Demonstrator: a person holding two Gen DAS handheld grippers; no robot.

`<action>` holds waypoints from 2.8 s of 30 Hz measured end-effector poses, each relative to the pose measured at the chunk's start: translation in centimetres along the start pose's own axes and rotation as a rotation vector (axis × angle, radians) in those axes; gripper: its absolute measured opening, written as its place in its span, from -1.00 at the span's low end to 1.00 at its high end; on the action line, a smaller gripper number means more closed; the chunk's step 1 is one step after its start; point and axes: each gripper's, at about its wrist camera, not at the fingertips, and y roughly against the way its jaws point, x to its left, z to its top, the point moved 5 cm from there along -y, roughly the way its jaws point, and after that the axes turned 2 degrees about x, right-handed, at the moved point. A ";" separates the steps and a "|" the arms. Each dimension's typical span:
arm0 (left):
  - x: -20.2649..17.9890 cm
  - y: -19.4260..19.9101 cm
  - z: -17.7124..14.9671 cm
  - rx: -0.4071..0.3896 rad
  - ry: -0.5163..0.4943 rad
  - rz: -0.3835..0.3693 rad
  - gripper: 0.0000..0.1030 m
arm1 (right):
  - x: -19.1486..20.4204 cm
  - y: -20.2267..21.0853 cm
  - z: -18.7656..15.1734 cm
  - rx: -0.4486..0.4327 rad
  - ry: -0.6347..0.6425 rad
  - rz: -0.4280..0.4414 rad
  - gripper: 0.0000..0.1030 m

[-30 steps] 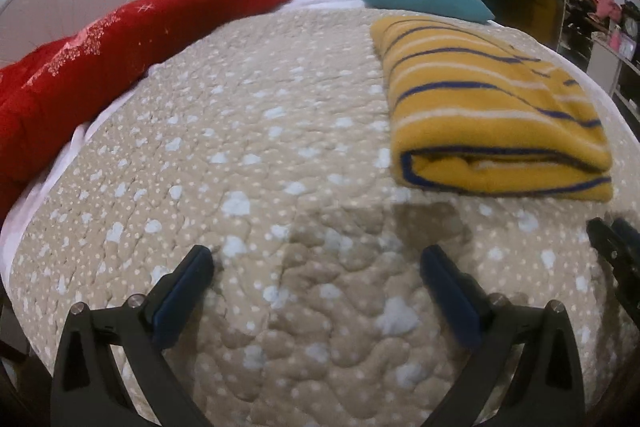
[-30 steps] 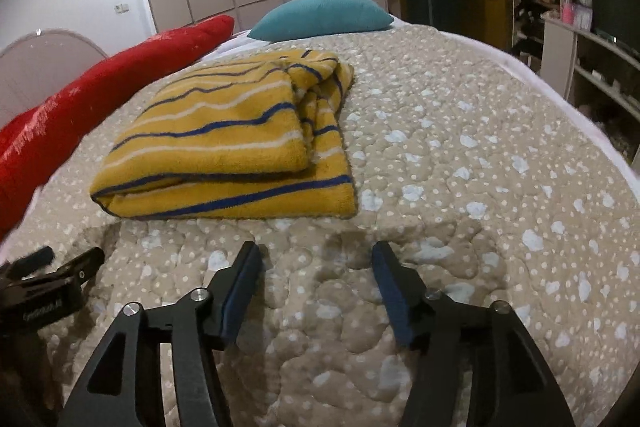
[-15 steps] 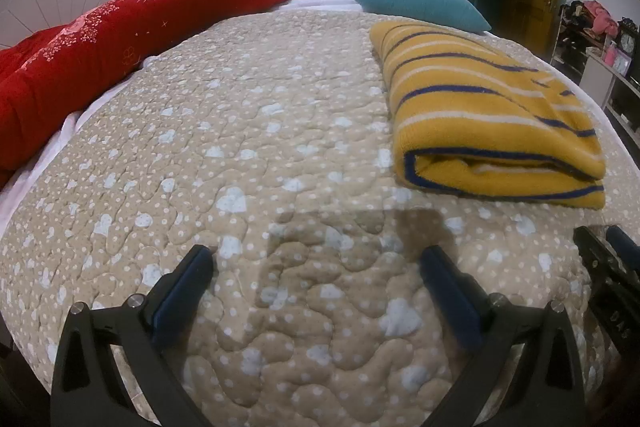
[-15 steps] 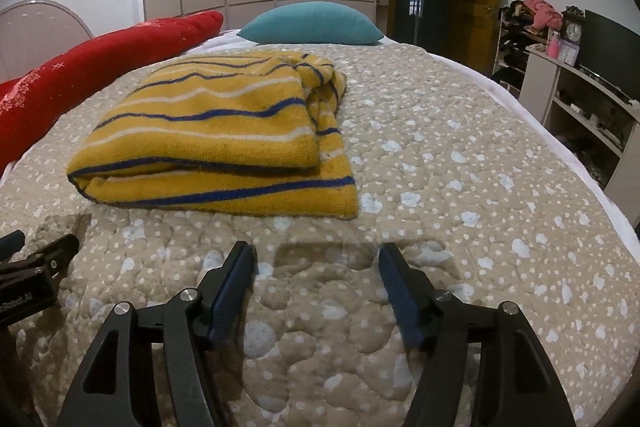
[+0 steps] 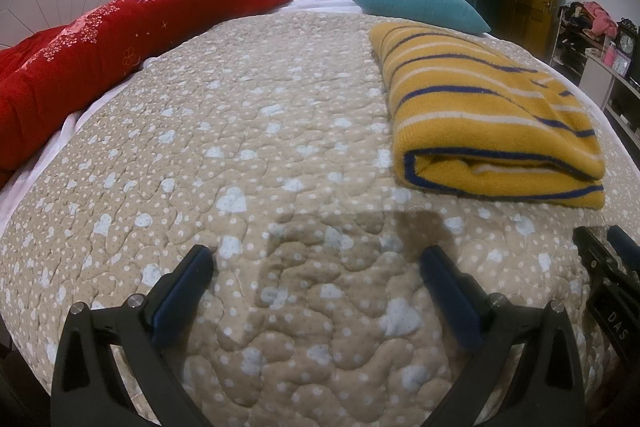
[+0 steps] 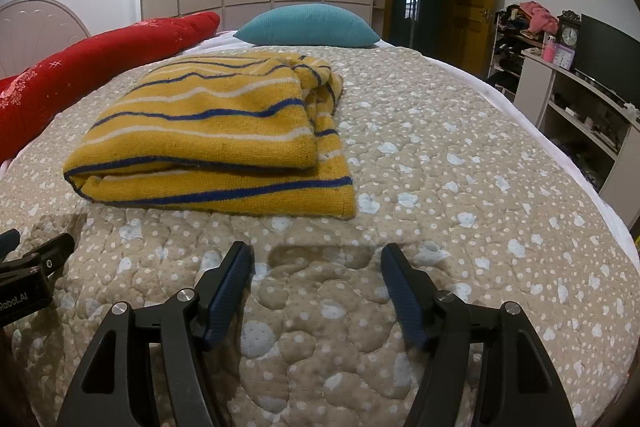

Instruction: Fold small clothes

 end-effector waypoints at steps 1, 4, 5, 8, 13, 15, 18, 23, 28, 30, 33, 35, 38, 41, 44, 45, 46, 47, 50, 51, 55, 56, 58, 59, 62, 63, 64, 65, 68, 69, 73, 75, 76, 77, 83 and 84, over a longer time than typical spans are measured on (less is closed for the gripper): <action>0.0 0.0 0.0 0.000 0.000 0.000 1.00 | 0.0 0.0 0.0 0.001 0.001 0.000 0.39; -0.1 0.0 0.0 -0.003 -0.001 0.000 1.00 | 0.0 0.0 0.0 -0.002 0.000 -0.001 0.39; -0.1 0.0 0.0 -0.004 0.000 -0.001 1.00 | 0.0 0.1 0.0 -0.004 0.000 -0.003 0.40; -0.1 0.1 0.1 -0.010 0.002 -0.005 1.00 | 0.0 0.1 0.0 -0.008 -0.001 -0.002 0.40; 0.5 1.3 0.0 -0.036 0.034 -0.056 1.00 | 0.0 0.2 0.0 -0.012 -0.010 0.002 0.40; 0.5 2.2 0.1 -0.047 0.032 -0.040 1.00 | -0.1 0.2 0.1 -0.008 -0.013 0.007 0.40; 0.6 5.4 0.7 -0.118 0.025 -0.009 1.00 | -0.4 0.4 0.1 0.005 -0.028 0.032 0.40; 1.3 12.4 2.2 -0.323 0.012 0.085 1.00 | -1.0 2.0 0.2 0.032 -0.083 0.071 0.42; 1.3 18.4 3.4 -0.463 0.000 0.153 1.00 | -1.1 5.0 1.0 0.003 -0.091 0.079 0.43; 0.7 20.0 3.6 -0.477 -0.008 0.138 1.00 | -1.2 7.0 1.9 -0.041 -0.085 0.077 0.48; -0.2 21.5 3.2 -0.464 -0.033 0.056 1.00 | -1.3 10.0 3.2 -0.109 -0.062 0.061 0.56; -1.0 21.9 3.1 -0.409 -0.048 0.001 1.00 | -1.3 11.9 3.6 -0.142 -0.038 0.043 0.59; -2.1 22.0 2.2 -0.322 -0.072 -0.036 1.00 | -1.5 13.6 3.7 -0.156 -0.020 0.019 0.65; -2.9 22.0 1.2 -0.282 -0.090 -0.043 1.00 | -2.0 14.8 2.8 -0.154 -0.031 -0.008 0.66; -3.2 21.9 0.3 -0.254 -0.091 -0.043 1.00 | -2.0 16.2 1.9 -0.173 -0.021 -0.044 0.66; -3.2 21.8 0.1 -0.244 -0.091 -0.044 1.00 | -1.9 16.6 1.8 -0.183 -0.014 -0.050 0.66; -3.3 21.6 -0.2 -0.228 -0.088 -0.043 1.00 | -1.9 16.9 1.7 -0.189 -0.010 -0.049 0.66; -3.3 21.5 -0.3 -0.218 -0.085 -0.043 1.00 | -1.8 17.2 1.8 -0.197 -0.006 -0.047 0.66; -3.5 21.2 -1.2 -0.185 -0.072 -0.055 1.00 | -1.6 17.7 1.8 -0.204 0.000 -0.044 0.70; -3.7 21.2 -1.5 -0.175 -0.073 -0.058 1.00 | -1.5 17.7 1.8 -0.205 0.000 -0.043 0.72; -4.5 20.8 -2.4 -0.159 -0.107 -0.062 1.00 | -1.5 17.4 1.6 -0.187 -0.004 -0.041 0.73; -4.7 20.8 -2.6 -0.158 -0.113 -0.065 1.00 | -1.5 17.3 1.5 -0.183 -0.004 -0.041 0.73; -5.0 20.6 -2.7 -0.150 -0.124 -0.074 1.00 | -1.4 17.1 1.4 -0.173 -0.001 -0.042 0.74; -5.0 20.5 -2.7 -0.147 -0.126 -0.078 1.00 | -1.4 16.9 1.3 -0.166 0.000 -0.042 0.74; -5.1 20.4 -2.7 -0.137 -0.124 -0.082 1.00 | -1.4 16.6 1.0 -0.149 -0.001 -0.039 0.75; -5.0 20.3 -2.8 -0.133 -0.121 -0.083 1.00 | -1.4 16.5 1.0 -0.146 -0.003 -0.039 0.75; -5.0 20.2 -2.7 -0.131 -0.119 -0.083 1.00 | -1.5 16.5 1.0 -0.143 -0.005 -0.038 0.75; -5.0 20.2 -2.7 -0.128 -0.118 -0.084 1.00 | -1.5 16.4 0.9 -0.141 -0.008 -0.038 0.75; -5.0 20.0 -2.8 -0.119 -0.117 -0.089 1.00 | -1.6 16.4 1.0 -0.142 -0.005 -0.038 0.76; -5.0 20.0 -2.8 -0.117 -0.117 -0.092 1.00 | -1.6 16.4 0.9 -0.142 -0.005 -0.039 0.76; -5.1 19.7 -2.9 -0.101 -0.121 -0.107 1.00 | -1.5 16.2 0.8 -0.136 0.001 -0.038 0.77; -5.1 19.6 -2.9 -0.095 -0.122 -0.112 1.00 | -1.5 16.1 0.6 -0.132 0.004 -0.037 0.78; -5.1 19.5 -2.9 -0.092 -0.120 -0.114 1.00 | -1.3 16.0 0.6 -0.132 0.005 -0.037 0.78; -5.1 19.4 -2.9 -0.091 -0.119 -0.115 1.00 | -1.3 16.0 0.5 -0.130 0.007 -0.037 0.78; -5.0 19.3 -3.0 -0.081 -0.114 -0.118 1.00 | -1.0 15.8 0.4 -0.120 0.012 -0.035 0.79; -5.0 19.1 -3.1 -0.077 -0.114 -0.114 1.00 | -1.0 15.7 0.4 -0.117 0.012 -0.035 0.79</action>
